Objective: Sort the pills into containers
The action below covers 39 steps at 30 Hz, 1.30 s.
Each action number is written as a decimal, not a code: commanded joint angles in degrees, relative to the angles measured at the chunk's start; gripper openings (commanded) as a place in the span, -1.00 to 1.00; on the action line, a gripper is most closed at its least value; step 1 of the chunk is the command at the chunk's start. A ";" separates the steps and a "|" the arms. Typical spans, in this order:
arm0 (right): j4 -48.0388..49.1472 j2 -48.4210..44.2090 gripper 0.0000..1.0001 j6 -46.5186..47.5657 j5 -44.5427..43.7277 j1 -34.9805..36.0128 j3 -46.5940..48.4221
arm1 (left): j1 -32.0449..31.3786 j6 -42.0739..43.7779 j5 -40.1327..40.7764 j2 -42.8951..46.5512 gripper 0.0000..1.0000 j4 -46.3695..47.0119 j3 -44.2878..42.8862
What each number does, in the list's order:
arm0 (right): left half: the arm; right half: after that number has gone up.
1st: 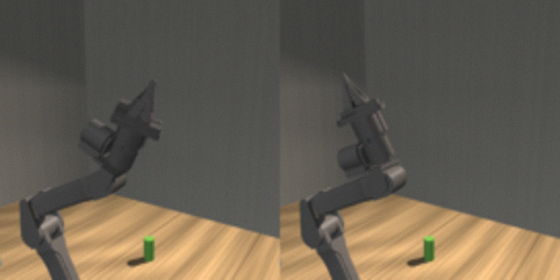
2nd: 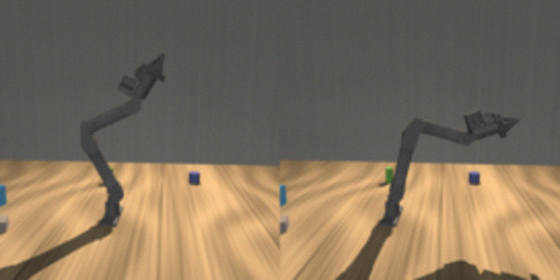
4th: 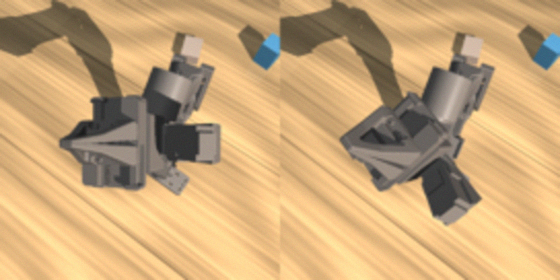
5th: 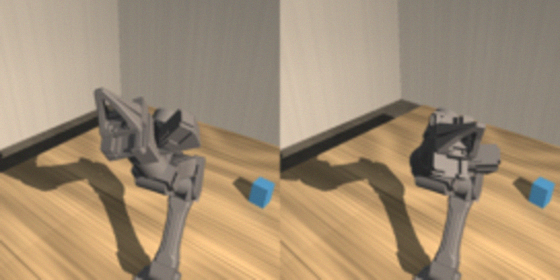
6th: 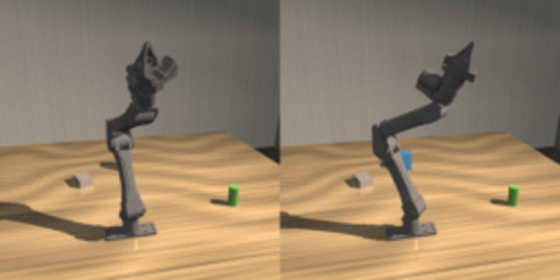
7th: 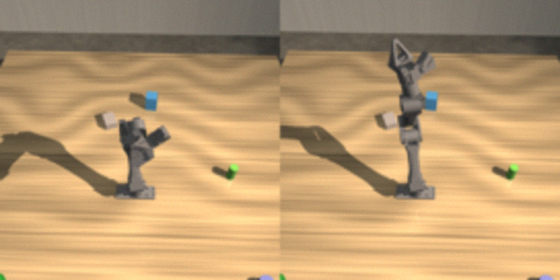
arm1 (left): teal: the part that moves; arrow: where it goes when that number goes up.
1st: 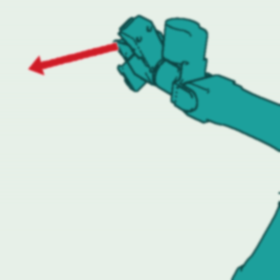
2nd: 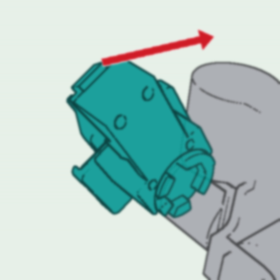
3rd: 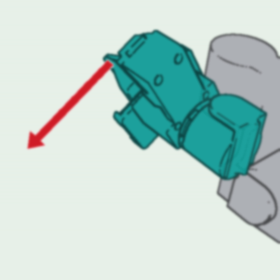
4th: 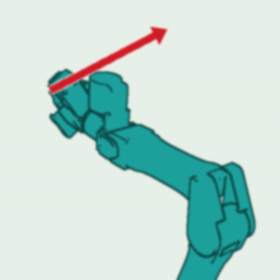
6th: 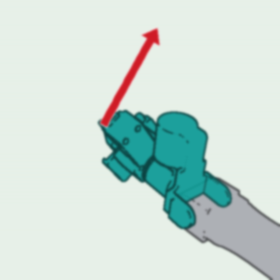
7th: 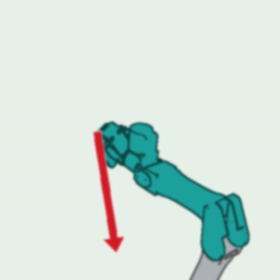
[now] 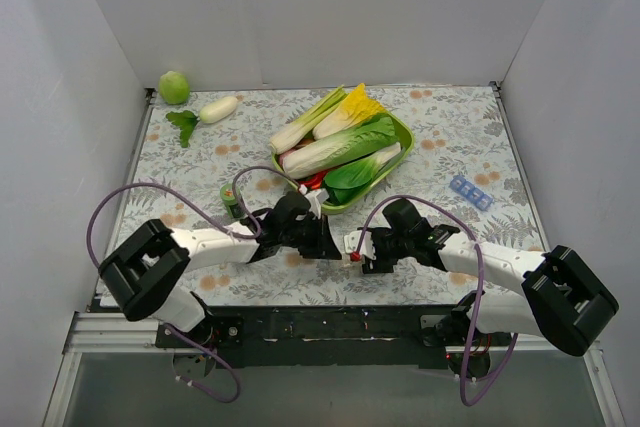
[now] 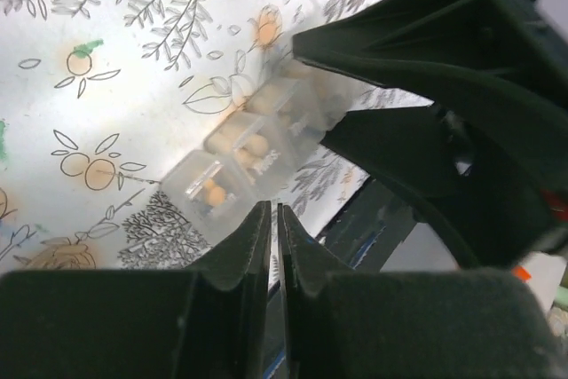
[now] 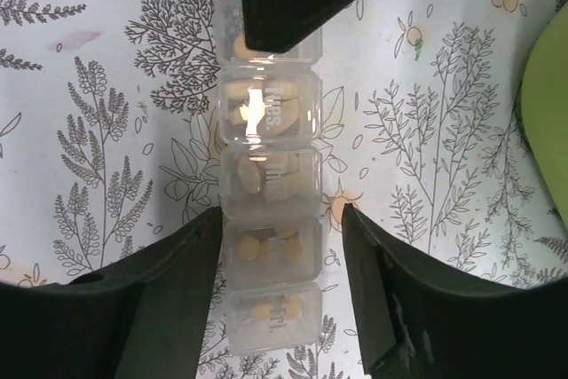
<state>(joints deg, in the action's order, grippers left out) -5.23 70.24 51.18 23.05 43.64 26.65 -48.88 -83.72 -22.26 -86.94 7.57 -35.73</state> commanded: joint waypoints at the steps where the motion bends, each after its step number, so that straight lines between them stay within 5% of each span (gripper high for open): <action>1: -5.57 0.17 0.34 -0.55 -2.57 0.31 -0.55 | 0.10 1.02 5.82 8.53 -0.78 -5.80 -4.61; 7: -8.46 -4.14 0.55 -0.03 -0.81 0.13 1.20 | 0.63 3.73 11.87 16.70 -0.48 -13.35 -6.90; 10: -12.77 -7.12 0.60 -0.11 1.20 -1.88 5.33 | 0.81 5.84 18.18 22.58 -0.15 -17.83 -7.25; 14: -21.11 -10.55 0.66 -4.50 0.60 -5.57 13.32 | 1.24 7.34 26.28 34.00 0.86 -19.97 -7.25; 15: -22.09 -12.13 0.69 -6.16 0.33 -7.06 14.81 | 1.33 7.78 26.65 36.20 0.96 -19.36 -6.99; 19: -23.15 -16.09 0.87 -20.54 -3.97 -11.11 24.11 | 1.68 10.94 31.92 45.00 0.96 -21.87 -9.70; 27: -22.80 -16.36 0.95 -39.71 -13.46 -23.84 43.35 | 1.86 17.71 38.61 43.43 0.96 -36.31 -24.81; 39: -23.68 -16.97 0.96 -43.62 -9.53 -31.68 52.45 | 1.86 18.42 39.93 45.19 0.96 -43.17 -30.54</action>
<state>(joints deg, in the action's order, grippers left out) -28.45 53.67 9.61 12.14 13.72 77.17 -47.31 -66.43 15.94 -42.92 -31.73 -64.07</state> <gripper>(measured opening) 0.981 0.981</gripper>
